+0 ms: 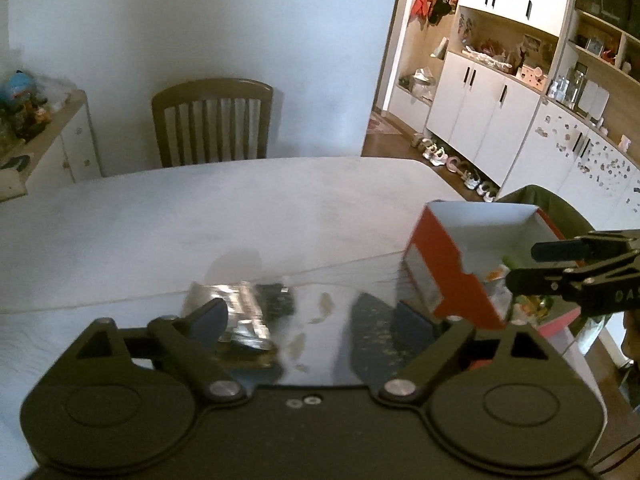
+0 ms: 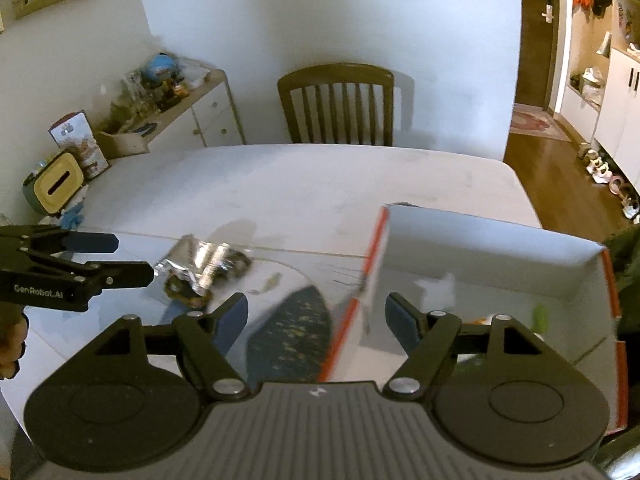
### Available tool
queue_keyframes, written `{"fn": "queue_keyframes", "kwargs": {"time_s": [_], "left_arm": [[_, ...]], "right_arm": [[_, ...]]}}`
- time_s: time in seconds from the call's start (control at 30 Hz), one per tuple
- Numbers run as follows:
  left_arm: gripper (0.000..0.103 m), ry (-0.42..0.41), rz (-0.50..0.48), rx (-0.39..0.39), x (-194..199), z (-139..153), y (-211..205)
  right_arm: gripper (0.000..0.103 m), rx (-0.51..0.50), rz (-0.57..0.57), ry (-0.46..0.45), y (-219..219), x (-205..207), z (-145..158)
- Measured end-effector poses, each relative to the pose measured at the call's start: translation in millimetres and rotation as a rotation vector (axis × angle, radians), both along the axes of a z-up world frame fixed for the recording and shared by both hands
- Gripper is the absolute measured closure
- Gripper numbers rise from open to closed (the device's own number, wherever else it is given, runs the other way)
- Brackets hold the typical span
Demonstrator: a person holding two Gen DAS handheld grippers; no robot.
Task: Organize objects
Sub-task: 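Move both tools back to the foil packet and dark bag on the table, then grasp the silver foil packet with the left tool while the right tool grasps the dark bag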
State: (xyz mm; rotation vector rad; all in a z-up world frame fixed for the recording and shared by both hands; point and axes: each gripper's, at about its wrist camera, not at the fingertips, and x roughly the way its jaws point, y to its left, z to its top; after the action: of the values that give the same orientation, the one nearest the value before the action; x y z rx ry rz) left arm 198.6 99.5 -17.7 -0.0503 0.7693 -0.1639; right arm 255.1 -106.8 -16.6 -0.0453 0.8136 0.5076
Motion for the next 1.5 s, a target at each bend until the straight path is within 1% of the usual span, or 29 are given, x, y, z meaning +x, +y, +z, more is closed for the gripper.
{"fn": "queue_keyframes", "kwargs": {"time_s": [0.03,0.13,0.27,0.53,0.7,0.87,1.03,1.17,1.43,1.47,1.5], "left_arm": [[0.005,-0.004,0.002,-0.003,-0.9,-0.2,7.4],[0.001,-0.015,0.013,-0.002,-1.2,-3.9,27.2],[0.000,-0.008,0.044,0.022,8.0,-14.5,53.4],[0.000,-0.004,0.090,-0.014,28.5,-37.9,100.3],[0.000,0.034,0.110,-0.027,43.9,-56.4,117.0],[0.000,0.055,0.084,-0.028,61.9,-74.9,116.0],[0.000,0.063,0.021,-0.010,74.1,-93.6,101.0],[0.000,0.077,-0.016,-0.022,81.9,-108.9,89.5],[0.001,0.080,-0.044,-0.012,93.8,-130.3,80.4],[0.001,0.079,-0.048,-0.009,93.8,-132.0,79.5],[0.004,0.074,-0.051,-0.007,93.4,-133.2,78.6]], "right_arm": [[0.024,0.004,-0.001,-0.002,6.6,-0.8,-0.1],[0.023,0.018,-0.007,-0.015,24.8,-3.6,-1.2],[0.018,0.041,-0.015,-0.002,47.9,-2.7,-5.0],[0.018,-0.002,-0.041,0.025,98.8,15.2,-17.4],[0.018,-0.003,-0.066,0.074,123.8,33.8,-31.8],[0.018,-0.021,-0.066,0.110,146.4,52.4,-49.4],[0.018,-0.050,-0.069,0.146,163.3,72.1,-71.8],[0.018,-0.061,-0.087,0.184,171.7,88.0,-88.9],[0.018,-0.059,-0.106,0.256,186.7,109.3,-120.5],[0.018,-0.055,-0.108,0.264,188.6,111.5,-123.8],[0.018,-0.051,-0.110,0.271,190.0,113.5,-126.3]]}}
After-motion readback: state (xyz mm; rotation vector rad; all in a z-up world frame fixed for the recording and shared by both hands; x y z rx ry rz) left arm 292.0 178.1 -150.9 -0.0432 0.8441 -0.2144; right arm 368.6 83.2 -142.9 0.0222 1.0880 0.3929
